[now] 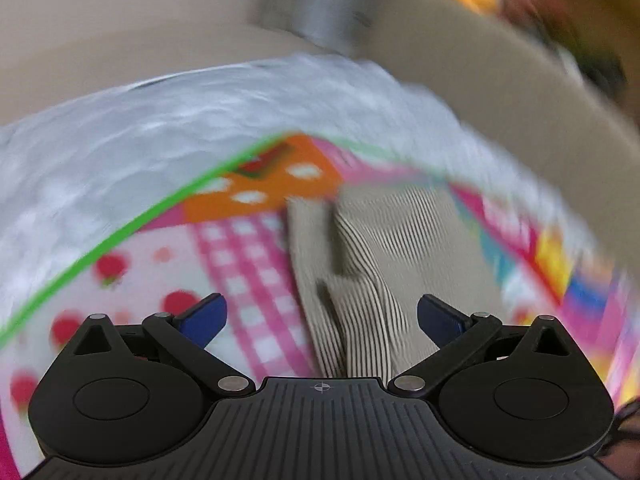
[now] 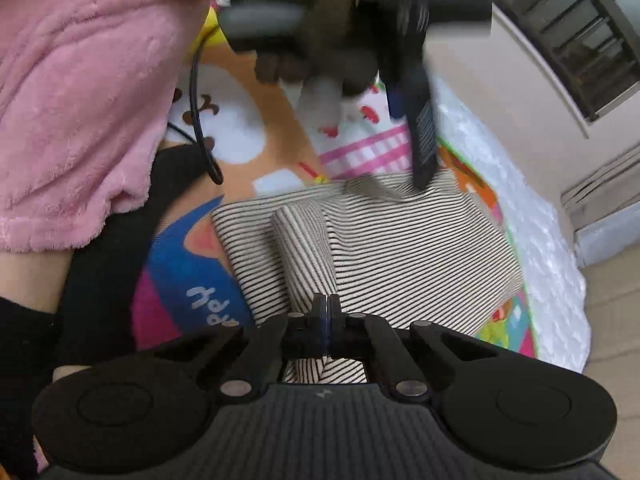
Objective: Fold clothes
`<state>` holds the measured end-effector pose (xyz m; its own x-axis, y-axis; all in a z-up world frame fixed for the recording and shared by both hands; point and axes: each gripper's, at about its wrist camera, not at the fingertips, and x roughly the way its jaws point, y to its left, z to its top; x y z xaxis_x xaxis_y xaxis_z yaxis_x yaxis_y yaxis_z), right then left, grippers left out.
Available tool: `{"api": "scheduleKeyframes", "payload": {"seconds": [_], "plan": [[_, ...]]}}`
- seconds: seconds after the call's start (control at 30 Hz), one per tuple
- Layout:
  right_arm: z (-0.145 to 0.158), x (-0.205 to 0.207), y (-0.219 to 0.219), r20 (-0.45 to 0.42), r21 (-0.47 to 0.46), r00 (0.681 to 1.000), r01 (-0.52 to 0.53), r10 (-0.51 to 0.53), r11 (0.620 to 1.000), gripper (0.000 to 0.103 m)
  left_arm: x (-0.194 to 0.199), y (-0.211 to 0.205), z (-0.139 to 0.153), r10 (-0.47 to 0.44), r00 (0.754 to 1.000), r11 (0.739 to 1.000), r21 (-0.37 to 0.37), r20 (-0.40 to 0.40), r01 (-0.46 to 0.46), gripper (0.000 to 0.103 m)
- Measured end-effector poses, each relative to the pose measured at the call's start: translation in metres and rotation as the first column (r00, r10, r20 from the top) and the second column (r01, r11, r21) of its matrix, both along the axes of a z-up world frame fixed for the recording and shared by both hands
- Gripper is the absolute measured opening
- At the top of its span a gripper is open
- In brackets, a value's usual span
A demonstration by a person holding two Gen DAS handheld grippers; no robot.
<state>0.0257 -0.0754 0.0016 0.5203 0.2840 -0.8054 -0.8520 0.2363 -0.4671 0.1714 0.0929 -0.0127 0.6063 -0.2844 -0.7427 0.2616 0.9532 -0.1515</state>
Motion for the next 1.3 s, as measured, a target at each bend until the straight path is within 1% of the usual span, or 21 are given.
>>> {"api": "scheduleKeyframes", "payload": {"seconds": [0.03,0.1,0.13,0.17,0.2,0.23,0.27,0.37,0.43,0.53,0.6,0.63,0.67,0.7,0.8,0.87,0.97,1.03,1.13,1.23,1.3], "plan": [[-0.001,0.004,0.002,0.018,-0.015,1.000,0.009,-0.008,1.000,0.000,0.003,-0.012,-0.005,-0.057,0.998,0.996,0.075,0.010,0.056,0.103],[-0.006,0.005,0.005,0.066,-0.049,0.998,0.003,0.000,0.999,0.004,0.011,-0.016,-0.015,-0.057,0.998,0.991,0.125,0.016,0.055,0.103],[-0.008,0.002,0.006,0.050,-0.046,0.999,-0.011,0.014,0.999,0.010,0.015,-0.018,-0.019,-0.052,0.998,0.988,0.145,0.018,0.049,0.103],[-0.010,-0.002,0.007,0.031,-0.041,0.999,-0.025,0.026,0.999,0.031,0.017,-0.011,-0.021,-0.024,1.000,0.993,0.118,0.008,0.023,0.103],[-0.013,-0.008,0.009,0.011,-0.034,0.999,-0.036,0.037,0.999,0.048,0.019,-0.003,-0.022,0.009,1.000,0.997,0.083,-0.005,-0.009,0.103],[-0.020,-0.015,0.011,0.011,-0.034,0.998,-0.056,0.056,0.998,0.073,0.022,0.005,-0.022,0.041,0.999,0.998,0.048,-0.020,-0.040,0.103],[-0.028,-0.022,0.012,0.024,-0.041,0.996,-0.080,0.081,0.996,0.077,0.024,0.013,-0.023,0.073,0.997,0.997,0.013,-0.035,-0.073,0.103],[-0.051,-0.031,0.020,0.077,-0.095,0.987,-0.131,0.138,0.987,0.078,0.020,0.021,-0.024,0.118,0.992,0.993,0.015,-0.054,-0.117,0.103],[-0.063,-0.026,0.030,0.085,-0.109,0.986,-0.134,0.143,0.985,0.080,0.022,0.024,-0.026,0.124,0.990,0.992,-0.002,-0.072,-0.124,0.103],[-0.074,-0.020,0.041,0.100,-0.094,0.988,-0.107,0.116,0.990,0.084,0.020,0.025,-0.024,0.131,0.989,0.991,-0.006,-0.064,-0.131,0.103],[-0.078,-0.018,0.049,0.120,-0.072,0.988,-0.087,0.095,0.994,0.082,0.019,0.027,-0.020,0.131,0.990,0.991,-0.013,-0.051,-0.132,0.103],[-0.079,-0.017,0.053,0.127,-0.059,0.989,-0.073,0.080,0.996,0.065,0.017,0.028,-0.018,0.127,0.991,0.992,-0.020,-0.046,-0.128,0.103],[-0.076,-0.013,0.055,0.121,-0.040,0.992,-0.039,0.044,0.998,0.040,0.015,0.028,-0.016,0.117,0.992,0.993,-0.028,-0.042,-0.118,0.103],[-0.072,-0.008,0.056,0.106,-0.011,0.994,0.006,-0.005,1.000,0.035,0.012,0.027,-0.013,0.105,0.994,0.994,-0.035,-0.035,-0.106,0.103],[-0.050,0.014,0.045,0.008,0.108,0.989,0.147,-0.149,0.983,0.030,-0.001,0.024,-0.004,0.052,0.999,0.998,-0.045,-0.001,-0.052,0.103],[-0.034,0.031,0.033,-0.079,0.183,0.966,0.255,-0.245,0.949,0.027,-0.011,0.022,0.003,0.014,1.000,0.999,-0.052,0.026,-0.013,0.103],[-0.013,0.055,0.014,-0.156,0.261,0.927,0.372,-0.342,0.891,0.026,-0.022,0.016,0.008,-0.058,0.997,0.996,-0.064,0.049,0.061,0.103],[-0.004,0.067,0.004,-0.177,0.293,0.906,0.421,-0.384,0.858,0.026,-0.027,0.011,0.009,-0.118,0.991,0.990,-0.071,0.056,0.122,0.103],[0.006,0.078,-0.010,-0.210,0.321,0.878,0.478,-0.431,0.817,0.026,-0.037,-0.003,0.010,-0.219,0.973,0.974,-0.043,0.074,0.222,0.103],[0.007,0.083,-0.019,-0.234,0.331,0.863,0.504,-0.448,0.798,0.026,-0.048,-0.014,0.011,-0.306,0.947,0.951,-0.015,0.095,0.308,0.103],[0.009,0.082,-0.020,-0.243,0.332,0.862,0.505,-0.444,0.797,0.026,-0.053,-0.021,0.009,-0.341,0.934,0.940,0.014,0.108,0.342,0.103]]}}
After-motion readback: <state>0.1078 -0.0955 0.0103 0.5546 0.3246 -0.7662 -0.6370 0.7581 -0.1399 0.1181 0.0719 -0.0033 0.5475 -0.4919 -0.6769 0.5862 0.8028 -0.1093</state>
